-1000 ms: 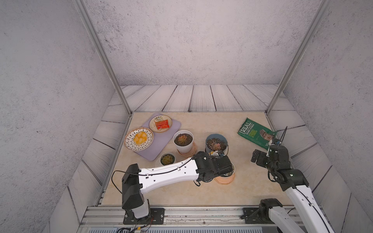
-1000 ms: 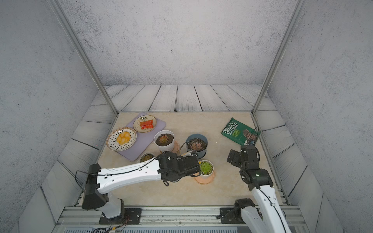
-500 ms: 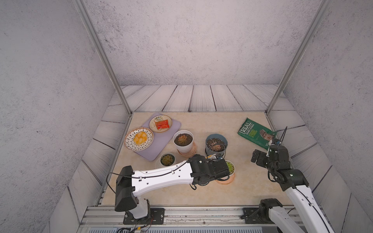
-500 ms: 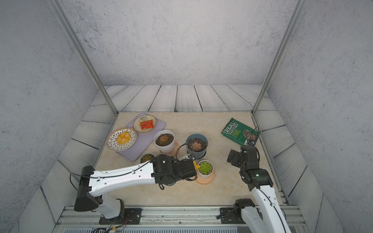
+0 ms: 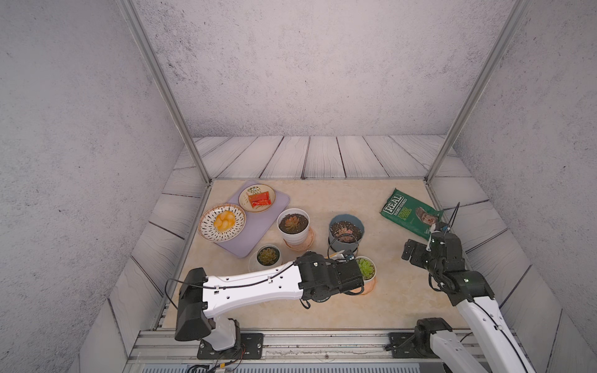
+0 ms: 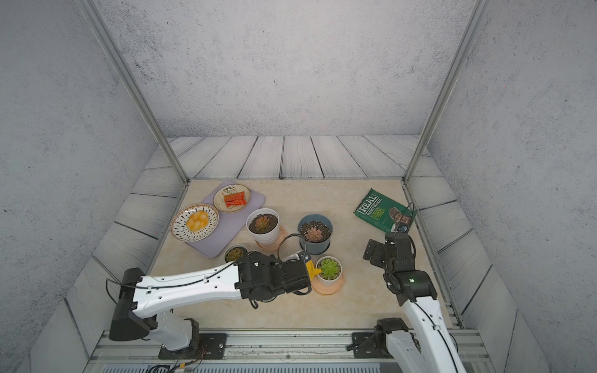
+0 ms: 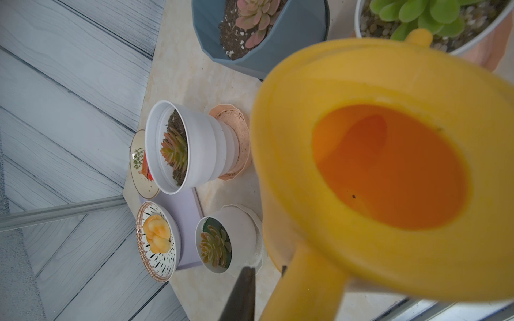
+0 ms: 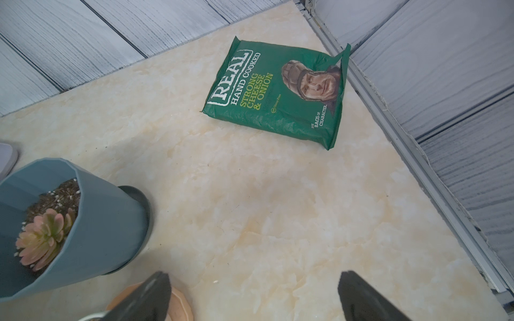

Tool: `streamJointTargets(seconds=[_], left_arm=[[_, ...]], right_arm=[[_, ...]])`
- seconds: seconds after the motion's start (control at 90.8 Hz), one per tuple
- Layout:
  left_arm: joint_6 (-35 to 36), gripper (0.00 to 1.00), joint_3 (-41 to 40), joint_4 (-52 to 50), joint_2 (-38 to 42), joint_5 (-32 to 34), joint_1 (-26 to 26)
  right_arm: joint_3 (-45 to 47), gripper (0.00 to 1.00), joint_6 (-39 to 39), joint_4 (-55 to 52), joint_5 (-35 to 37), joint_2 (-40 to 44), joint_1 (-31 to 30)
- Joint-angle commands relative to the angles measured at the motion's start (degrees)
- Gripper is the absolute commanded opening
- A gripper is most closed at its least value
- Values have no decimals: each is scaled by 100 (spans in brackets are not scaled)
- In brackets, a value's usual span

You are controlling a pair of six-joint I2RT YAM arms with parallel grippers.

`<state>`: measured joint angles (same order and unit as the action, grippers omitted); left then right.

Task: Water the succulent around the soil edge
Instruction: Water the soil of the potted plant with water.

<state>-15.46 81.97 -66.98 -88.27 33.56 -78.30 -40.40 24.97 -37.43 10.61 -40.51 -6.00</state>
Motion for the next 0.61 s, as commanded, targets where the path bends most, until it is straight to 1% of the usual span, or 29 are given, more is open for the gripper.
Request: streamJointTargets(seconds=[0.0, 0.209, 0.385, 0.594], left_arm=[[-45, 0, -111, 233, 255, -77, -36], [40, 0, -321, 565, 476, -282, -45], [78, 0, -532, 895, 696, -276, -45], [113, 0, -1279, 1780, 1349, -217, 58]], right_arm=[[68, 99, 43, 29, 64, 79, -23], [68, 99, 43, 22, 70, 79, -23], [68, 99, 43, 18, 70, 87, -22], [59, 99, 39, 12, 52, 87, -24]])
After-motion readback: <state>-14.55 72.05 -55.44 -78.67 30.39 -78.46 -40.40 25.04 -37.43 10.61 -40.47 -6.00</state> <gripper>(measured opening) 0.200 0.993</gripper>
